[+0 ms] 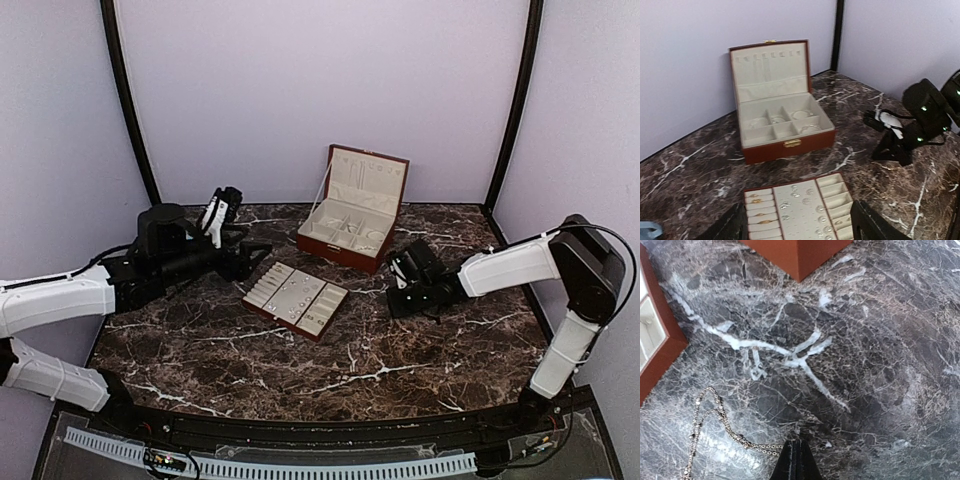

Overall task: Organize the mixed jewelry
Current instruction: Adjust the necklace at the center of the board.

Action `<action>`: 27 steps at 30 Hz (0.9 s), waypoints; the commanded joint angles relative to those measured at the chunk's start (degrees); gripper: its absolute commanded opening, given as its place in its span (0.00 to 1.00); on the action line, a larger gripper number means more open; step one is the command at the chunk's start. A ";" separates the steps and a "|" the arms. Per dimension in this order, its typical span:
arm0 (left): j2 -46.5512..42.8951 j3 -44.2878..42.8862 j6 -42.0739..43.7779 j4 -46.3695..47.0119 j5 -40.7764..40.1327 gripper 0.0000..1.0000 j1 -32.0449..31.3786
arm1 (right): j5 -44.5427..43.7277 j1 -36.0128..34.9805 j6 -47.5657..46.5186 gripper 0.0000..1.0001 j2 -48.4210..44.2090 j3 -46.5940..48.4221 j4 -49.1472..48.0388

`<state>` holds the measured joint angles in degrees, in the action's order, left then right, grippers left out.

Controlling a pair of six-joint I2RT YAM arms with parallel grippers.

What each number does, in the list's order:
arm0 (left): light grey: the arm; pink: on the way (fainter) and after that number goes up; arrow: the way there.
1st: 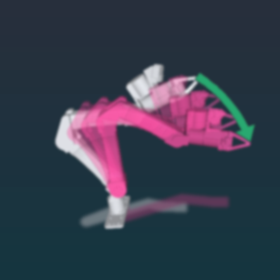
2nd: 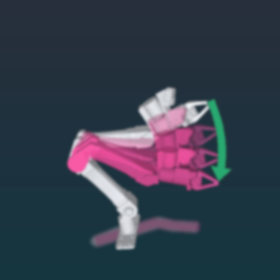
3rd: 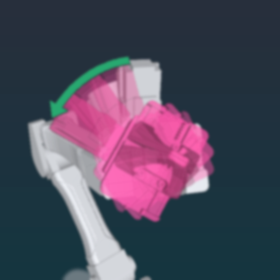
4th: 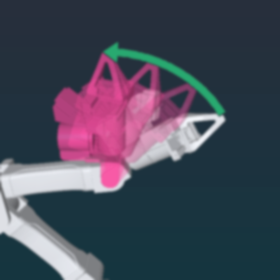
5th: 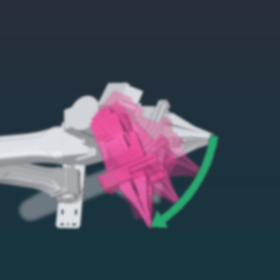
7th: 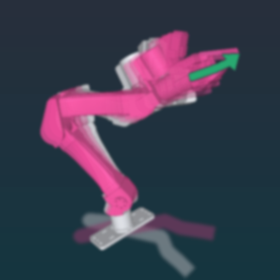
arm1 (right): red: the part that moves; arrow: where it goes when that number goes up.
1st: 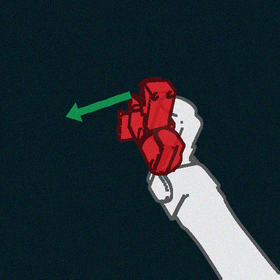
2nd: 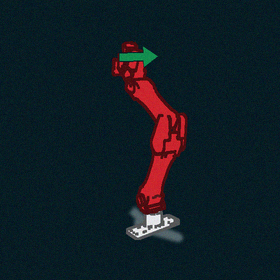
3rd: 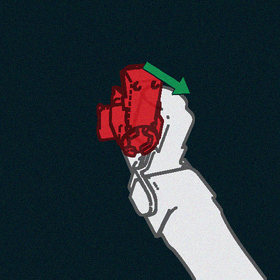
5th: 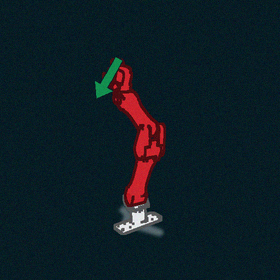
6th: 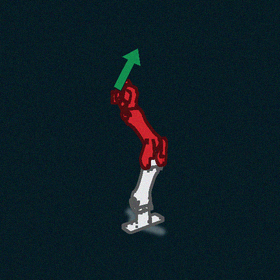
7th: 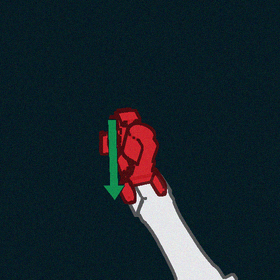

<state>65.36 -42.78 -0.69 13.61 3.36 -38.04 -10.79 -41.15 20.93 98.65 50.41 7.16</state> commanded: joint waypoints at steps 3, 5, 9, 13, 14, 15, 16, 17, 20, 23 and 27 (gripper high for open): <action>9.76 2.06 -4.12 18.63 0.72 0.73 -8.65 | 6.98 2.42 0.37 0.00 -5.30 -5.77 -15.22; 14.24 0.68 -2.41 20.59 0.16 0.73 -11.27 | 8.69 3.16 0.20 0.00 -5.67 -6.53 -16.84; 21.49 -3.21 -0.26 23.06 0.33 0.72 -14.86 | 10.52 3.71 -0.46 0.00 -5.86 -5.60 -13.44; 26.80 -6.16 0.33 25.58 0.02 0.72 -17.43 | 9.29 3.70 -0.64 0.08 -7.62 -6.83 -8.37; 28.43 -7.07 0.33 25.94 -0.04 0.72 -17.73 | 9.26 3.70 -0.52 0.15 -8.19 -7.48 -7.56; 29.21 -7.82 0.34 26.51 -0.26 0.72 -18.24 | 9.24 3.59 -0.37 0.20 -8.80 -7.98 -7.41; 30.57 -8.05 0.29 26.89 -0.40 0.72 -18.70 | 8.95 3.47 -0.13 0.24 -9.29 -8.30 -5.83; 31.21 -8.51 -0.09 27.61 -0.62 0.72 -18.85 | 8.55 3.30 0.24 0.28 -9.61 -8.58 -5.01; 33.56 -9.05 -1.16 28.74 -1.02 0.72 -19.41 | 7.66 2.74 1.09 0.34 -9.69 -8.71 -3.82; 34.58 -9.30 -2.35 28.95 -1.81 0.72 -19.50 | 6.93 1.65 1.43 0.34 -8.03 -7.80 -3.44; 34.41 -8.54 -3.44 29.03 -2.61 0.72 -19.53 | 5.76 0.51 2.23 0.28 -4.72 -6.00 -2.69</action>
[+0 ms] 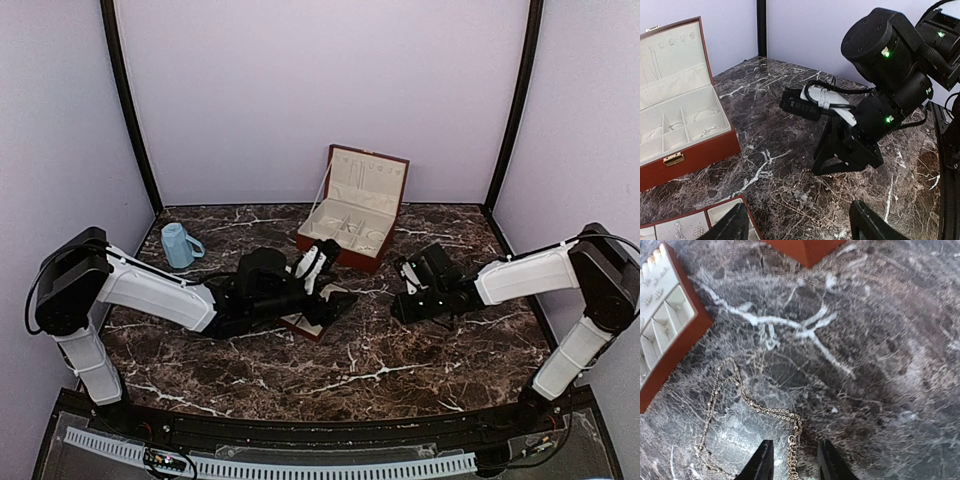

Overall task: Organize the mixed jewelry
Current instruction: Adjust the necklace at the center of the board, then pick up the necklace from the center of the board.

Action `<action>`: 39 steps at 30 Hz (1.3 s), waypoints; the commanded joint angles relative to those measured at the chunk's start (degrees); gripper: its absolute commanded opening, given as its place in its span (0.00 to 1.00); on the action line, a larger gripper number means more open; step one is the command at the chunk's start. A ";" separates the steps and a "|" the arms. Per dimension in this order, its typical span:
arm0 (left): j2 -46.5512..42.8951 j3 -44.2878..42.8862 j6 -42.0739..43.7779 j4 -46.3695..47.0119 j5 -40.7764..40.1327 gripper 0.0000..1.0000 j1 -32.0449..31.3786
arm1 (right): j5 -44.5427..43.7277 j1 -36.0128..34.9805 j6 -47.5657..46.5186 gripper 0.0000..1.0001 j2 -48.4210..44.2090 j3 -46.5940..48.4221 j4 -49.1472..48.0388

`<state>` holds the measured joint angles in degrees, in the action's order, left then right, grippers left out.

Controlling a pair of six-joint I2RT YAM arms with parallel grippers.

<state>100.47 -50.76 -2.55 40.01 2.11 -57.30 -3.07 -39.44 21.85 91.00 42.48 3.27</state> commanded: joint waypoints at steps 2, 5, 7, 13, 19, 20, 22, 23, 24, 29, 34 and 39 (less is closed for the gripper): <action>-0.88 0.08 -2.12 2.66 -1.40 0.72 -0.27 | -2.72 -1.46 1.81 0.27 3.94 2.61 1.62; -1.35 0.92 -2.90 2.83 -2.30 0.72 -0.27 | -2.65 -2.12 1.98 0.26 4.88 3.06 1.75; -1.47 1.48 -3.52 3.13 -3.29 0.72 -0.27 | -3.02 -2.86 1.89 0.25 5.55 3.36 2.26; -1.79 2.22 -3.75 3.52 -4.21 0.72 -0.31 | -7.23 -5.10 2.52 0.20 6.57 3.84 5.60; -1.93 2.25 -3.66 3.93 -4.74 0.72 -0.31 | -9.96 -6.09 4.23 0.16 7.28 3.23 6.70; -1.94 2.25 -3.72 3.93 -4.79 0.72 -0.28 | -11.09 -6.09 4.56 0.15 7.78 3.50 7.43; -2.07 2.25 -3.82 3.89 -4.81 0.72 -0.27 | -12.64 -6.09 5.12 0.12 8.68 3.89 8.75; -2.15 2.31 -3.92 3.87 -4.87 0.72 -0.27 | -13.19 -6.09 5.35 0.11 9.07 4.06 9.35; -2.22 2.37 -3.98 3.81 -4.94 0.72 -0.27 | -13.57 -6.09 5.50 0.10 9.50 4.22 9.69; -2.76 2.83 -4.00 3.85 -5.78 0.72 -0.27 | -14.60 -6.09 5.80 0.01 11.29 4.54 10.03; -2.65 2.86 -3.09 3.76 -6.10 0.72 -0.27 | -18.32 -6.10 6.37 0.00 12.33 5.26 8.04; -2.00 2.65 -1.53 3.88 -5.95 0.73 -0.27 | -21.96 -5.91 6.74 0.00 11.75 5.11 -0.54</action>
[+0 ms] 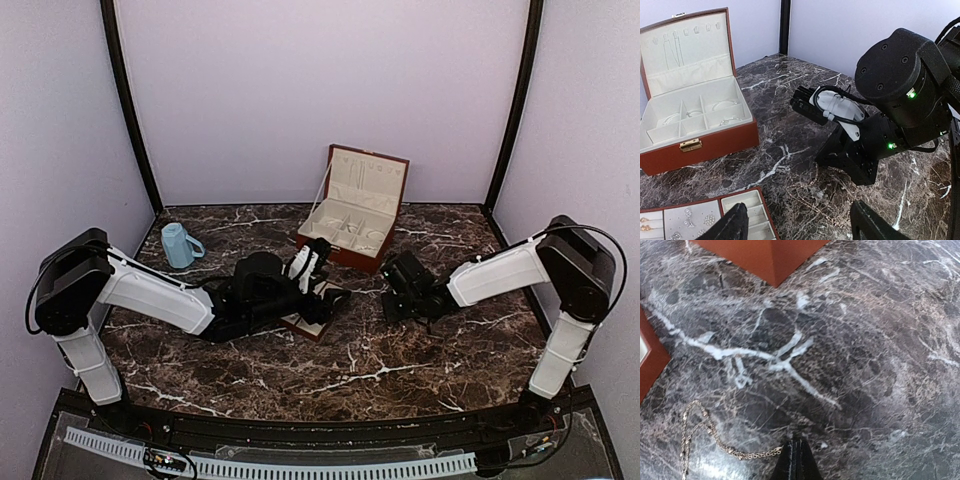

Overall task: Organize the mixed jewelry
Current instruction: Pick up the necklace from the center of the board.

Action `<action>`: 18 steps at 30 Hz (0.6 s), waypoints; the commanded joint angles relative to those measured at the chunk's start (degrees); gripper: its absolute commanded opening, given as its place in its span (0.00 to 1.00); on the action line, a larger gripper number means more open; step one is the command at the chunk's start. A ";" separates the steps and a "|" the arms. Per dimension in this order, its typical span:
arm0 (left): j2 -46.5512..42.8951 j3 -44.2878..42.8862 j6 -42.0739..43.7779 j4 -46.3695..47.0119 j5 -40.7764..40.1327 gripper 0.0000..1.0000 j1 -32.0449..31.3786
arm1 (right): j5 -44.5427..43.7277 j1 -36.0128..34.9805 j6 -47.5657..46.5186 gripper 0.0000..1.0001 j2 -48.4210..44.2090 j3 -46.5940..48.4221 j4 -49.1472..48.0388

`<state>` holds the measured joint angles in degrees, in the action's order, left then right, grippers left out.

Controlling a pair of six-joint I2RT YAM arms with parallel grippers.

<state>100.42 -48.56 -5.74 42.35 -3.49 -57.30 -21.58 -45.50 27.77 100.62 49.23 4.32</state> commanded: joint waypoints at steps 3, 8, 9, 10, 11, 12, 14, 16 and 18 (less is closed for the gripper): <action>-1.24 0.15 2.38 1.89 -0.09 0.73 -0.27 | -2.91 0.70 0.80 0.00 1.94 -2.88 -8.24; 0.50 -0.51 2.79 2.91 0.61 0.73 -0.27 | -0.87 1.22 0.47 0.00 -1.29 -6.67 -18.19; 0.80 -0.67 2.81 3.05 0.69 0.73 -0.27 | -0.40 1.28 0.45 0.00 -2.16 -7.62 -19.95; 1.55 -1.02 2.83 3.16 0.92 0.73 -0.27 | -0.09 1.36 0.39 0.00 -2.97 -8.61 -22.20; 1.93 -1.41 2.79 3.39 1.11 0.73 -0.27 | -0.02 1.45 0.19 0.00 -3.92 -9.68 -23.83; 2.66 -1.61 2.72 3.59 1.24 0.73 -0.27 | 0.09 1.46 0.12 0.00 -4.77 -10.87 -25.63; 3.93 -2.30 2.56 4.07 1.59 0.73 -0.27 | 0.72 1.75 -0.15 0.00 -6.19 -13.22 -29.13; 5.08 -3.21 2.47 4.52 2.02 0.73 -0.27 | 1.78 2.17 -0.03 0.00 -7.15 -15.12 -32.37; 6.33 -4.26 2.65 4.72 2.26 0.73 -0.27 | 3.09 2.68 0.07 0.00 -7.67 -16.91 -35.07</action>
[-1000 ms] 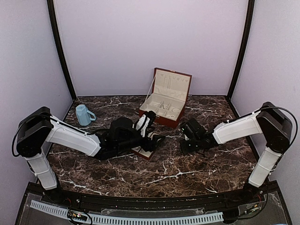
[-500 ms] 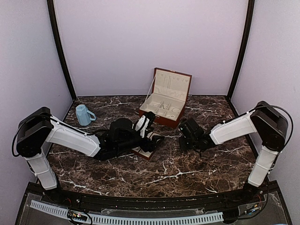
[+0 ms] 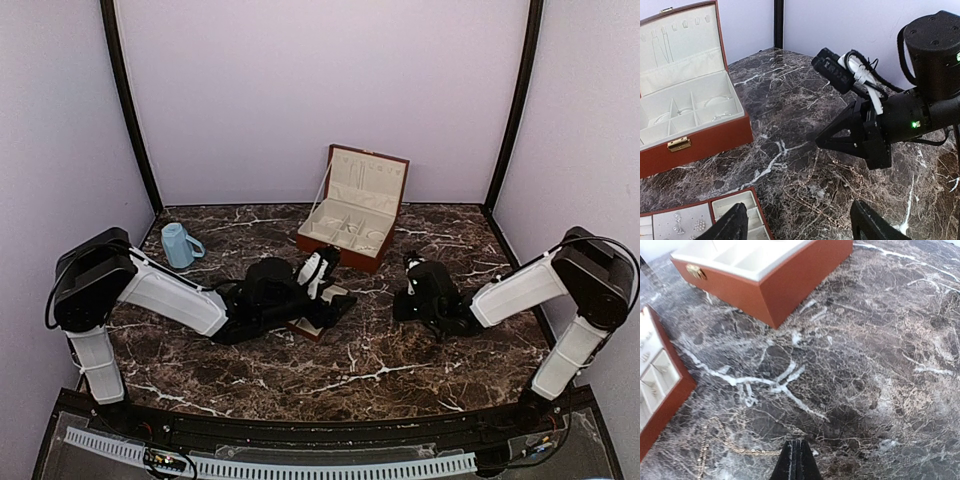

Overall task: Organize the mixed jewelry
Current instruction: Pick up the necklace from the center of the board.

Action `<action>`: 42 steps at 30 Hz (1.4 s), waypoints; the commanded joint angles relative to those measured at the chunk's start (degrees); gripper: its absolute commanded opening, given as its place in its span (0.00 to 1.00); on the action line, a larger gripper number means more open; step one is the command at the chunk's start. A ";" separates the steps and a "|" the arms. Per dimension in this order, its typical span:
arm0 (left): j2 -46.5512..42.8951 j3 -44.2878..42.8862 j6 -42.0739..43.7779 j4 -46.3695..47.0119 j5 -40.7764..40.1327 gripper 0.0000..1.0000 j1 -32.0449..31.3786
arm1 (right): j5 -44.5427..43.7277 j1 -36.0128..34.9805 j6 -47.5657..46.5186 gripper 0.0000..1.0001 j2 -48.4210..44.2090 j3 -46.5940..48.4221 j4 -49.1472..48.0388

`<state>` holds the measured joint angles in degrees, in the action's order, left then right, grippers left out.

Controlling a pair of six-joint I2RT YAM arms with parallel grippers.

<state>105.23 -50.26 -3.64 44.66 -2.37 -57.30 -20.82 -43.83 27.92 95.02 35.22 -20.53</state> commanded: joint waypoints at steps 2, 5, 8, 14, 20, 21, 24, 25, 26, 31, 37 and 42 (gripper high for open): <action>2.67 -3.62 0.83 2.55 1.15 0.73 -0.27 | 3.91 1.56 0.15 0.00 -2.27 -4.06 -12.51; 4.09 -5.09 1.59 2.81 0.99 0.74 -0.27 | 6.48 2.37 0.46 0.00 -2.80 -5.90 -16.09; 6.04 -6.05 2.21 3.36 1.08 0.74 -0.27 | 9.87 3.14 0.49 0.00 -4.34 -7.85 -19.39; 10.04 -9.07 3.11 3.70 1.97 0.74 -0.27 | 18.18 4.42 0.38 0.00 -8.07 -10.85 -23.58; 13.49 -12.05 5.19 4.07 2.21 0.74 -0.27 | 23.35 4.73 0.24 0.00 -9.27 -11.44 -22.91; 14.30 -12.45 5.38 3.99 2.20 0.74 -0.31 | 23.77 4.72 0.27 0.00 -9.47 -11.48 -22.82; 16.43 -14.21 6.01 3.71 2.05 0.74 -0.27 | 24.92 4.75 0.47 0.00 -10.68 -11.75 -22.42; 16.82 -14.54 6.05 3.57 2.08 0.74 -0.27 | 25.33 4.75 0.42 0.00 -11.07 -11.75 -22.18; 17.61 -15.20 6.09 3.58 2.17 0.74 -0.27 | 25.71 4.74 0.40 0.00 -11.32 -11.68 -21.98; 20.15 -18.27 6.17 2.59 2.22 0.73 -0.27 | 26.45 4.72 0.29 0.00 -12.38 -11.62 -20.73; 21.75 -19.76 6.27 2.75 2.20 0.71 -0.27 | 26.92 4.74 0.32 0.00 -12.24 -11.58 -20.25; 23.03 -20.57 5.93 2.68 4.54 0.71 -0.27 | 27.15 4.72 0.39 0.00 -12.14 -11.66 -20.25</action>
<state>127.79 -69.25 1.96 46.59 0.14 -57.30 5.54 -39.35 28.18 83.55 23.99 -39.70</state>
